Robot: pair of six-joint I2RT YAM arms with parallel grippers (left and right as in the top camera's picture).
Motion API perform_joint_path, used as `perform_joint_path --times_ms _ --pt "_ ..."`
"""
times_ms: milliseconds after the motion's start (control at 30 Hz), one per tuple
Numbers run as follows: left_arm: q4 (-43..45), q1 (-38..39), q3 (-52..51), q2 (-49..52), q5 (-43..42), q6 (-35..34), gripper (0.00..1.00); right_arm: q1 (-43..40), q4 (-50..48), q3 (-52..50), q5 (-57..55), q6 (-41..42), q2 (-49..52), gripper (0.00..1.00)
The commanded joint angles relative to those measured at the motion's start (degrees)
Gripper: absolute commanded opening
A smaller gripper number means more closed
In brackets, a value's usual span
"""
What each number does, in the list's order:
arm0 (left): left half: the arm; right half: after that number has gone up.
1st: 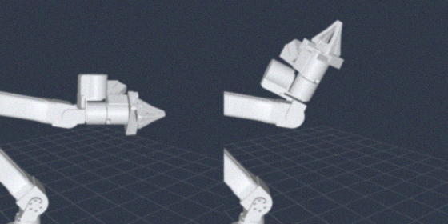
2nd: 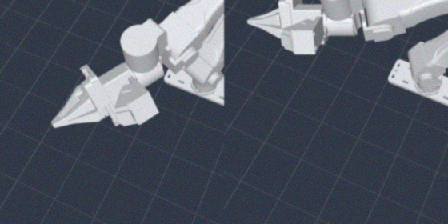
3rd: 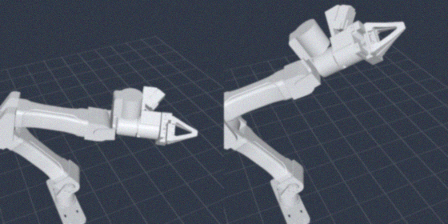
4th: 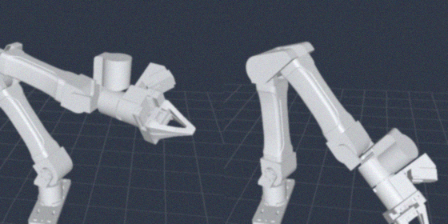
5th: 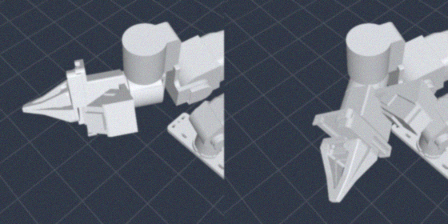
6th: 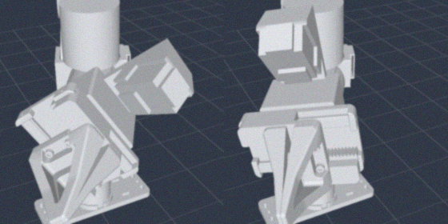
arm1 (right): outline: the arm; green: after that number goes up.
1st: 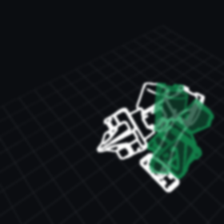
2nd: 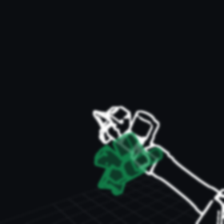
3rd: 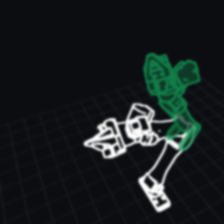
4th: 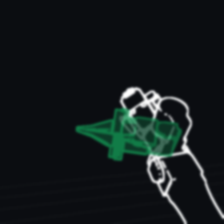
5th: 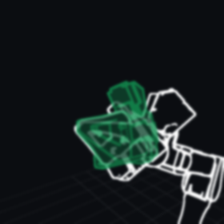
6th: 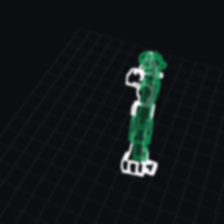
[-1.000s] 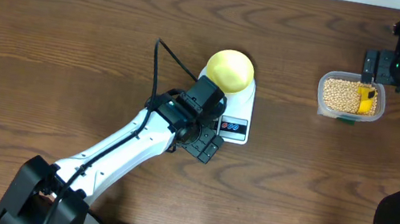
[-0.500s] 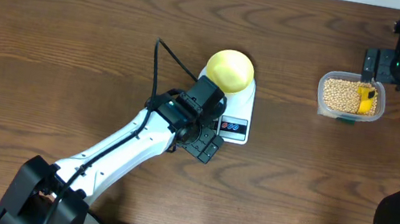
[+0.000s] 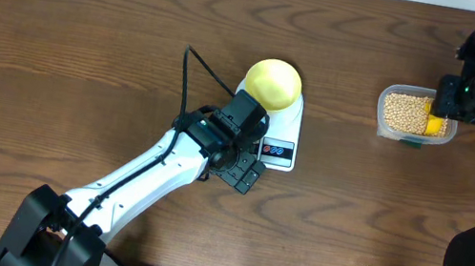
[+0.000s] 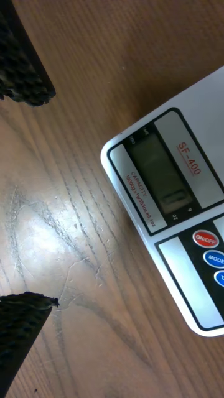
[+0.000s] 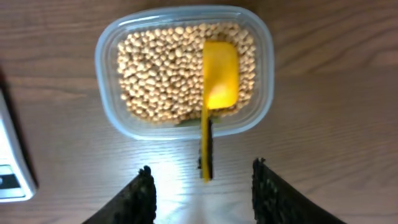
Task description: Scoop item into bowl and weigh 50g on scale
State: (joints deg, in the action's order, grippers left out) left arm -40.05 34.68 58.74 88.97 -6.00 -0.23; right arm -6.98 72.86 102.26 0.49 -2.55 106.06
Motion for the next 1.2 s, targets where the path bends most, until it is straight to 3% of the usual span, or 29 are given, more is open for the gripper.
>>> perform_joint_path --times_ms 0,167,433,767,867,1167 --pt "-0.2 0.0 0.4 -0.1 0.7 -0.9 0.98 0.3 0.0 -0.8 1.1 0.3 -0.4 0.48" --pt "-0.2 0.0 0.4 -0.1 0.7 -0.9 0.98 0.5 0.0 -0.9 1.2 0.3 0.0 0.40" --pt "-0.2 0.0 0.4 -0.1 0.7 -0.9 0.98 0.9 -4.3 -5.0 -2.5 0.3 0.1 0.43" --pt "-0.2 0.0 0.4 -0.1 0.7 -0.9 0.98 0.9 -11.4 -8.3 -2.6 -0.3 0.1 0.14" --pt "-0.2 0.0 0.4 -0.1 0.7 -0.9 0.98 0.9 -13.5 -8.3 -2.5 -1.4 0.1 0.01" --pt "-0.2 0.0 0.4 -0.1 0.7 -0.9 0.98 0.9 -19.5 -8.3 -2.5 -2.9 0.1 0.01"
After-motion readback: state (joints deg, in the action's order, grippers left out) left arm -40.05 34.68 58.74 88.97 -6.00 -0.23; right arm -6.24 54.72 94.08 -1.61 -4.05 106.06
